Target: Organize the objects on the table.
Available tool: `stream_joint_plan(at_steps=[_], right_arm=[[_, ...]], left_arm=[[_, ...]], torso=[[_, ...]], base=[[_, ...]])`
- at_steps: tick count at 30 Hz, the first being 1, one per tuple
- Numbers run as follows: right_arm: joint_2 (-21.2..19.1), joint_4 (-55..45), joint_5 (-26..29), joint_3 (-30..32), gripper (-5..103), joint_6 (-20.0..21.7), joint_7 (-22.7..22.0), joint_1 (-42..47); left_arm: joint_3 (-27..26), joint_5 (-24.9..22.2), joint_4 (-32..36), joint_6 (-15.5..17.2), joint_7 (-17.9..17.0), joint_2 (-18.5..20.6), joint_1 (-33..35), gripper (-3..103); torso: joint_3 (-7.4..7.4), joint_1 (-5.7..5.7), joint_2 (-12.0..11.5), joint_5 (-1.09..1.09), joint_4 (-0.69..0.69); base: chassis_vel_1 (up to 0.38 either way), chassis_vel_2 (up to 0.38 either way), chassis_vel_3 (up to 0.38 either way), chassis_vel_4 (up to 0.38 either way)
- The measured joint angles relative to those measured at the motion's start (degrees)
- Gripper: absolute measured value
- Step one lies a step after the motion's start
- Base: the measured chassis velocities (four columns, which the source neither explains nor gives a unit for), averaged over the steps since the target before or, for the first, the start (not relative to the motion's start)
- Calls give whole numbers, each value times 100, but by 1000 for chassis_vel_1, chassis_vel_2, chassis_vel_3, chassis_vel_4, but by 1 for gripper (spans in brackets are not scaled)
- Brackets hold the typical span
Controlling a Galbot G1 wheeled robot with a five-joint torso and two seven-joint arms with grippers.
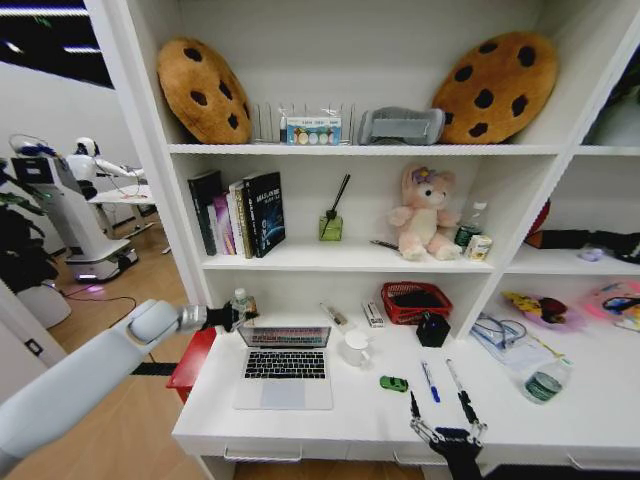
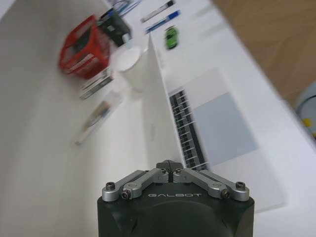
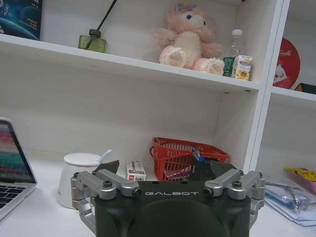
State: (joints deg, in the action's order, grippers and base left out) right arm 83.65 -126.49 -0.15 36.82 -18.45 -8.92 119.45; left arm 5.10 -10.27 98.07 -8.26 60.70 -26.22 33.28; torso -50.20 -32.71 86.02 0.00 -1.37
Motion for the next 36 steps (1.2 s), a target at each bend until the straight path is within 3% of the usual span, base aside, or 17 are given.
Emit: stream_joint_plan(at_steps=[3, 7, 8, 10, 11, 14, 15, 16, 17, 18, 19, 21, 24, 27, 31, 34, 36], right_arm=[[-6, -1, 28, 20, 100, -1, -5, 1], [-6, -1, 53, 31, 100, 0, -36, -15], [5, 8, 46, -11, 100, 14, -60, -29], [27, 9, -3, -62, 100, 32, -73, -41], [27, 9, -3, -62, 100, 32, -73, -41], [31, 11, 9, -30, 100, 39, -111, -35], [31, 11, 9, -30, 100, 39, -111, -35], [30, 20, 28, -9, 100, 39, -129, -24], [28, 29, 66, 16, 100, 39, -150, -1], [28, 29, 66, 16, 100, 39, -150, -1], [23, 36, 94, 40, 100, 39, -169, 17], [11, 60, 149, 83, 100, 38, -183, 39], [2, 80, 175, 96, 100, 39, -183, 40], [-15, 96, 191, 98, 100, 92, -174, 11], [-38, 70, 194, 74, 100, 217, -162, -57], [-62, 24, 181, 20, 100, 333, -154, -114], [-70, 10, 176, -12, 100, 358, -149, -114]], left_arm=[[-245, -295, 393, 16, 208, 271, 345, 0], [-638, -891, 888, 137, -188, 558, 1066, 0], [-862, -1377, 1029, 170, -1183, 504, 1555, 0], [-1090, -1454, 1000, 353, -2634, 174, 2017, 0], [-1090, -1454, 1000, 353, -2634, 174, 2017, 0], [-1205, -1472, 1049, 1017, -4860, -264, 2606, 0], [-1205, -1472, 1049, 1017, -4860, -264, 2606, 0], [-1223, -1585, 1121, 1321, -5414, -374, 2777, -3], [-1257, -1976, 1310, 1840, -6438, -593, 3123, 1], [-1257, -1976, 1310, 1840, -6438, -593, 3123, 1], [-1299, -2312, 1450, 2116, -7214, -793, 3362, 7], [-1465, -2591, 1646, 2322, -8215, -1139, 3743, 18], [-1705, -2588, 1777, 2349, -8501, -1328, 4063, 23], [-2420, -2630, 2132, 2351, -8641, -1583, 4789, 33], [-3440, -2904, 2834, 2331, -8553, -1926, 5712, 50], [-4654, -2800, 3638, 2337, -8253, -2638, 6904, 68], [-4859, -2698, 3832, 2337, -8161, -2868, 7208, 68]], torso=[[1, 1, 0, 2, 2], [1, 1, 0, 0, 4], [1, 3, 1, 1, 2], [1, 2, 1, 0, -2], [1, 2, 1, 0, -2], [0, 0, 0, 0, -2], [0, 0, 0, 0, -2], [0, 0, 0, 0, -1], [0, 0, 1, 0, -1], [0, 0, 1, 0, -1], [0, 1, 1, -1, 0], [0, 1, 1, 0, -1], [0, 1, 1, 0, -3], [0, 1, 1, 2, -1], [0, 1, 1, 2, 0], [1, 1, 1, 2, 1], [1, 2, 1, 2, 3]], base=[[0, 0, 0, 0], [0, 0, 0, 0], [0, 0, 0, 0], [0, 0, 0, 0], [0, 0, 0, 0], [0, 0, 0, 0], [0, 0, 0, 0], [0, 0, 0, 0], [0, 0, 0, 0], [0, 0, 0, 0], [0, 0, 0, 0], [0, 0, 0, 0], [0, 0, 0, 0], [0, 0, 0, 0], [0, 0, 0, 0], [0, 0, 0, 0], [0, 0, 0, 0]])
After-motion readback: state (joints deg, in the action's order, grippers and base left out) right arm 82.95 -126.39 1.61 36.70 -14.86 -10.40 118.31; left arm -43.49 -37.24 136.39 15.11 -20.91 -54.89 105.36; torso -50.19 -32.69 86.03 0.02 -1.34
